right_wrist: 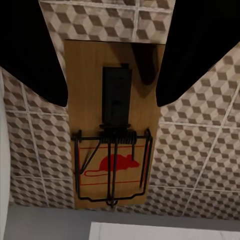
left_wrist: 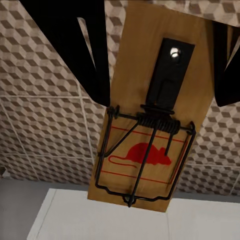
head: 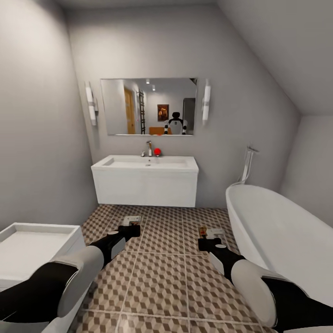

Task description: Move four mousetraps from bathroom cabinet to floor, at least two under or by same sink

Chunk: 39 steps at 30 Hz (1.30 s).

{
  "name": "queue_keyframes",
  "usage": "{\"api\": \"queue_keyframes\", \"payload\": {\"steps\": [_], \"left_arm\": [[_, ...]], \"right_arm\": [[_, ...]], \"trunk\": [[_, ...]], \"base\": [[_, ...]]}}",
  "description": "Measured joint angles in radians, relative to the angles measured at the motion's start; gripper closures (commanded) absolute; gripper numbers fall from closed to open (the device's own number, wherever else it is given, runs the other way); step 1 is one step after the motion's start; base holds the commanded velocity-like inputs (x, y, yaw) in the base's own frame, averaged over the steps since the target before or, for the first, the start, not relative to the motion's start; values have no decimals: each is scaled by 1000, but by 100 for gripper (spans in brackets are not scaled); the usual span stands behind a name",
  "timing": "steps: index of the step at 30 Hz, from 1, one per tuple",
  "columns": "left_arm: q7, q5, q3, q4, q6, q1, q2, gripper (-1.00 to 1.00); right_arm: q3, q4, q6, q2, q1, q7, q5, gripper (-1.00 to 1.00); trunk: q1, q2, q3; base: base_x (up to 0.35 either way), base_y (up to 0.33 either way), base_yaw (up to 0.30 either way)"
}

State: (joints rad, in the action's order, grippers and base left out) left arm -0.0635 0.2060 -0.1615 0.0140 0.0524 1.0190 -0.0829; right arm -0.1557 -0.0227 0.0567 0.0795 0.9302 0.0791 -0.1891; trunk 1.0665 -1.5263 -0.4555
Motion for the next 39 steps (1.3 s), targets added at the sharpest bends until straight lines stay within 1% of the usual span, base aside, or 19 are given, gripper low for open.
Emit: {"api": "queue_keyframes", "payload": {"steps": [9,26,33,36,38,39], "left_arm": [[0,-6,1,2,0,0,-4,100],[1,7,5,6,-2,0,-5,100],[0,11,6,-6,-2,-1,-2,100],[0,11,5,-8,-2,-23,-1,100],[0,10,5,-9,-2,-47,3,100],[0,10,5,-9,-2,-54,4,100]], "right_arm": [[0,0,-5,-2,0,-1,-4,100],[1,0,-6,-1,0,-1,-5,100],[2,9,-3,3,0,-1,-2,100],[2,38,3,16,0,-1,-1,100],[2,45,3,36,0,-1,-2,100],[2,46,4,42,-1,-1,-2,100]], "trunk": [[0,0,0],[0,0,0],[0,0,0],[1,0,0],[1,0,0],[1,0,0]], "base": [[311,-16,0],[291,-130,0],[96,-25,0],[10,-3,0],[4,-1,0],[2,-1,0]]}}
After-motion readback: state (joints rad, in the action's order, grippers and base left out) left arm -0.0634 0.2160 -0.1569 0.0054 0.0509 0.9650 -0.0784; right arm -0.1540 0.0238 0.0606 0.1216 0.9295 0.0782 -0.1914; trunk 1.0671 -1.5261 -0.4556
